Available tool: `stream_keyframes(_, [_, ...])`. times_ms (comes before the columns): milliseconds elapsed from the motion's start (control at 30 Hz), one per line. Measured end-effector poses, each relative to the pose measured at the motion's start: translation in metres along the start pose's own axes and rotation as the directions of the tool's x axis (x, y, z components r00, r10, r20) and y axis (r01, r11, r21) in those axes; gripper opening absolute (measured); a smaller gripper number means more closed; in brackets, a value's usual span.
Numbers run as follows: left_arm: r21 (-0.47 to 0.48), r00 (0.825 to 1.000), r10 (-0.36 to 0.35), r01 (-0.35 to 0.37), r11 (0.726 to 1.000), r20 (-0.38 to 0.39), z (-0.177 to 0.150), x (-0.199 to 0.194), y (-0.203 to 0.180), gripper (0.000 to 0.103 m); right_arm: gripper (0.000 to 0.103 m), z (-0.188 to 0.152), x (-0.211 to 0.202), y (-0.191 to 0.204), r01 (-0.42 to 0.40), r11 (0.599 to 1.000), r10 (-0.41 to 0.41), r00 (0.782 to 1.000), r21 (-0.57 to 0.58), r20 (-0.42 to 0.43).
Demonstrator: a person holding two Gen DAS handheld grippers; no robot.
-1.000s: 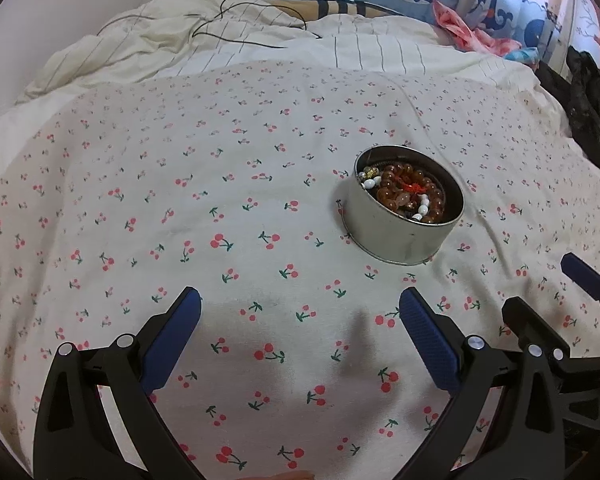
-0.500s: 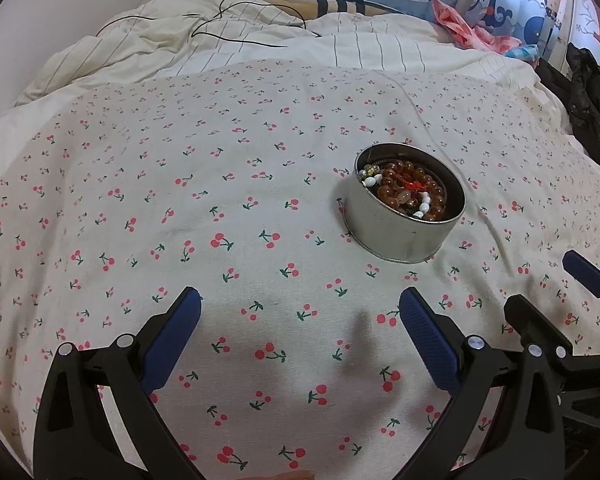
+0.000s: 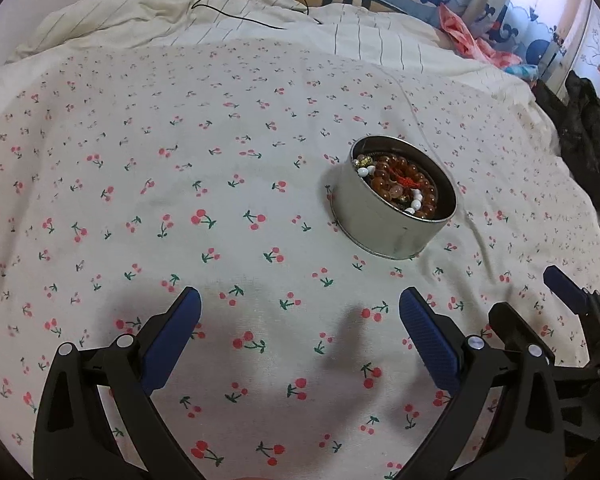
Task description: Organize jewelry
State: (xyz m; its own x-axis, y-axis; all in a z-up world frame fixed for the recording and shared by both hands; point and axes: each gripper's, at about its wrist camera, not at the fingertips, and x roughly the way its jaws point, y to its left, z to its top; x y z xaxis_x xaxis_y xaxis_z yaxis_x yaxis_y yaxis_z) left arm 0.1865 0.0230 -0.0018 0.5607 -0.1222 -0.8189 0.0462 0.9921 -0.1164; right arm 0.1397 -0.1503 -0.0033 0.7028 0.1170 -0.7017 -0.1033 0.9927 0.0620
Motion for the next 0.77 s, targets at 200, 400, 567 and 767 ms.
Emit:
stream_keyframes(200, [0.084,0.992,0.074,-0.082,0.993,0.098,0.0,-0.016,-0.013,0.093,0.094,-0.001,-0.003,-0.003,-0.002,1.0,0.001,1.0,0.02,0.022])
stream_keyframes(400, [0.092,0.991,0.094,-0.103,0.99,0.097,0.002,-0.015,-0.013,0.095,0.094,0.002,-0.004,-0.006,0.0,1.0,0.0,1.0,0.024,0.021])
stream_keyframes(567, [0.083,0.989,0.111,-0.119,0.989,0.098,0.003,-0.015,-0.011,0.095,0.094,0.003,-0.004,-0.007,-0.001,1.0,0.0,1.0,0.024,0.019])
stream_keyframes(767, [0.094,0.991,0.102,-0.11,0.989,0.085,0.003,-0.013,-0.012,0.095,0.094,0.004,-0.004,-0.007,-0.001,1.0,0.001,1.0,0.022,0.017])
